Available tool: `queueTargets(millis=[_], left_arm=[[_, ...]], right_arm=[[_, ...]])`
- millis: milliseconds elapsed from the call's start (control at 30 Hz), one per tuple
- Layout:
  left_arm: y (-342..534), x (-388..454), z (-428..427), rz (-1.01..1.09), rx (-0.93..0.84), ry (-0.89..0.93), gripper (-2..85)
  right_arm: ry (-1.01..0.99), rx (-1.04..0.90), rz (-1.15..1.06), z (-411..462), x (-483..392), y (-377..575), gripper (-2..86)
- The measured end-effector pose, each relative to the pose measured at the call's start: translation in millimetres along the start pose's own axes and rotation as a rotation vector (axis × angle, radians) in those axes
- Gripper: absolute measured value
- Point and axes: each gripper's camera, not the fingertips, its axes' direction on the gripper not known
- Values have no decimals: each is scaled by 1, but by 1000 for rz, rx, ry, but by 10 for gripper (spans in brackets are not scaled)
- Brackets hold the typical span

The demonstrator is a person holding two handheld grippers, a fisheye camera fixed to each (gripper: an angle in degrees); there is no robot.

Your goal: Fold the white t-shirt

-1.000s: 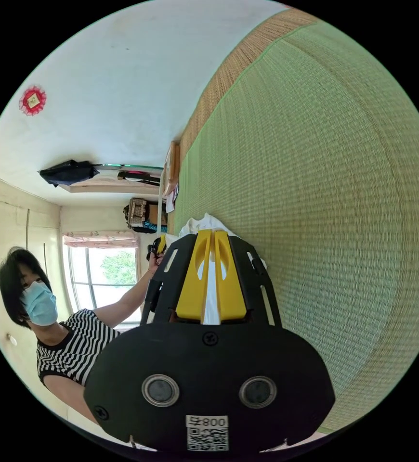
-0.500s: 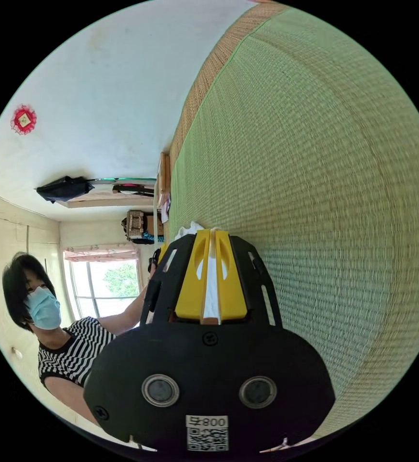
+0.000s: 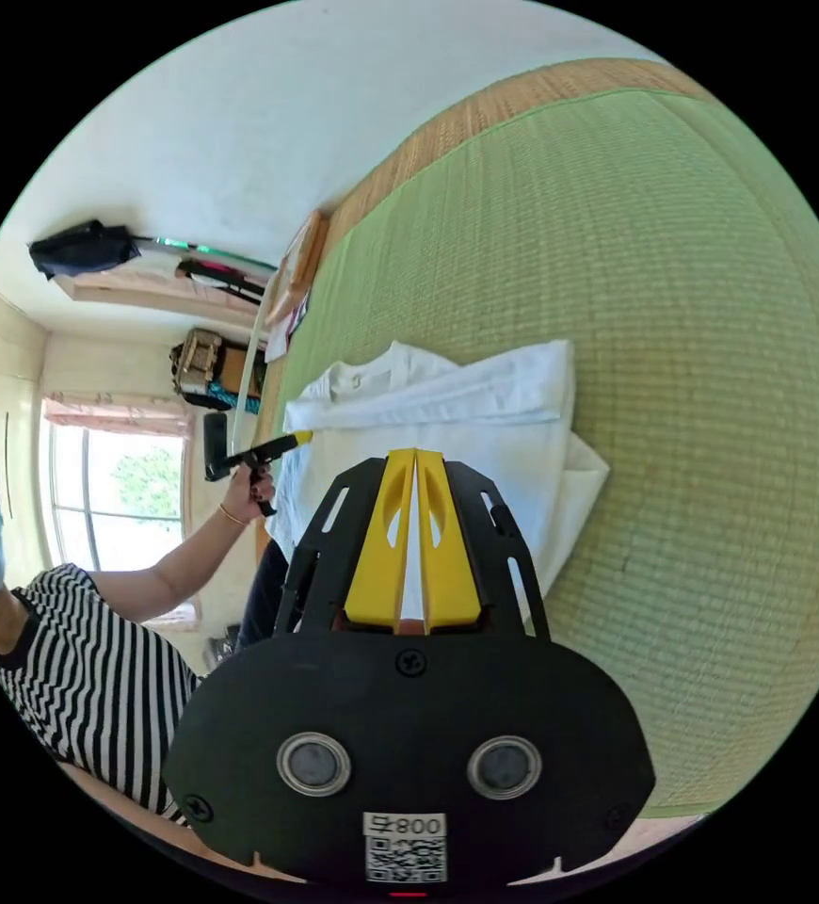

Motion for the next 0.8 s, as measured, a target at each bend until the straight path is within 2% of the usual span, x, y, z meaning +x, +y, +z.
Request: queueTargets(millis=[167,500,700,800], left_arm=[[-15,15,25,44,-23,-103,1],[-30,27,54,62,61,-144,1],[-18,41,60,81,134,-94,1],[-5,60,77,154,94,-70,1]], right_arm=[[85,-73,-64,52,-26,-16,1],[193,-66,-135,99,-55,-36,0],[233,-38,-150,112,-61,-49,1],[262,-24,-172,116,-66,-52,1]])
